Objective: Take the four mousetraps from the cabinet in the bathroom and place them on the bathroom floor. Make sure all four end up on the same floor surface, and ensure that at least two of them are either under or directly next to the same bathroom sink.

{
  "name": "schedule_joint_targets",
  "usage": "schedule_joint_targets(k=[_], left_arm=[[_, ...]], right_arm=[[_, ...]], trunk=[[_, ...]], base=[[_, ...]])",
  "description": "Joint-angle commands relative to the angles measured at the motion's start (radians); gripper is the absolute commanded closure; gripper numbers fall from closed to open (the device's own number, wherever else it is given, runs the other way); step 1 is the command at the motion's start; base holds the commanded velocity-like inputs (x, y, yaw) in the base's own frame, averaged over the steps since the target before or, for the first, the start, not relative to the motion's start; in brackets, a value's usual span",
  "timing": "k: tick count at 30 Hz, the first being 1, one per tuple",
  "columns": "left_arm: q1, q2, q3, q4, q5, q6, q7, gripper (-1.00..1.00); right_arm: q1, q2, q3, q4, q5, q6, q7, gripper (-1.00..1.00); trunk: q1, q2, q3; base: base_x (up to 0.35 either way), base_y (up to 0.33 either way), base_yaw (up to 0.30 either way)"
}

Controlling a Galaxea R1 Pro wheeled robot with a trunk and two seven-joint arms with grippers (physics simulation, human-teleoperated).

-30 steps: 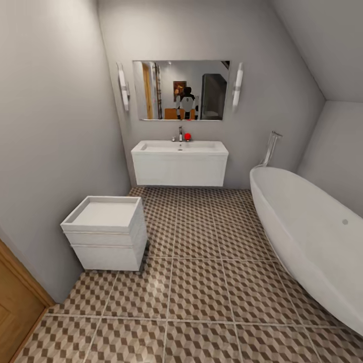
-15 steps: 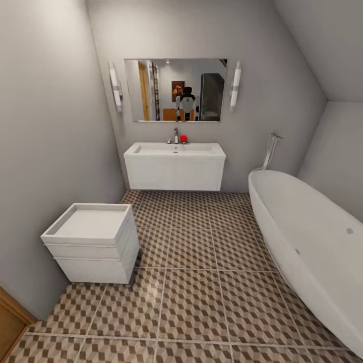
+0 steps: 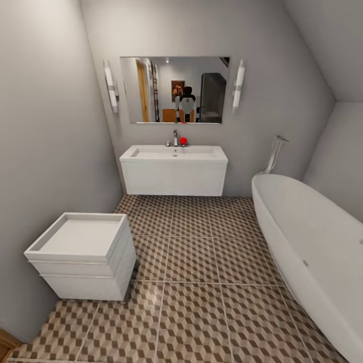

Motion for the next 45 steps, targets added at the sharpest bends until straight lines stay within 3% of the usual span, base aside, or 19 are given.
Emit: schedule_joint_targets(k=[1, 20, 45], left_arm=[[-0.001, 0.001, -0.004, -0.004, -0.003, 0.003, 0.007, 1.0], [-0.001, 0.001, -0.004, -0.004, -0.002, 0.003, 0.007, 1.0], [-0.002, 0.01, -0.004, 0.001, 0.0, 0.003, 0.009, 1.0]], right_arm=[[-0.001, -0.001, -0.008, 0.003, 0.005, -0.004, 0.004, 1.0], [0.008, 0.001, -0.007, 0.009, 0.019, -0.003, 0.004, 1.0], [0.012, -0.008, -0.008, 0.0, 0.003, -0.017, 0.002, 1.0]], trunk=[[0.001, -0.001, -0.001], [0.001, -0.001, -0.001], [0.001, -0.001, -0.001]], base=[[0.335, 0.0, 0.0], [0.335, 0.0, 0.0], [0.335, 0.0, 0.0]])
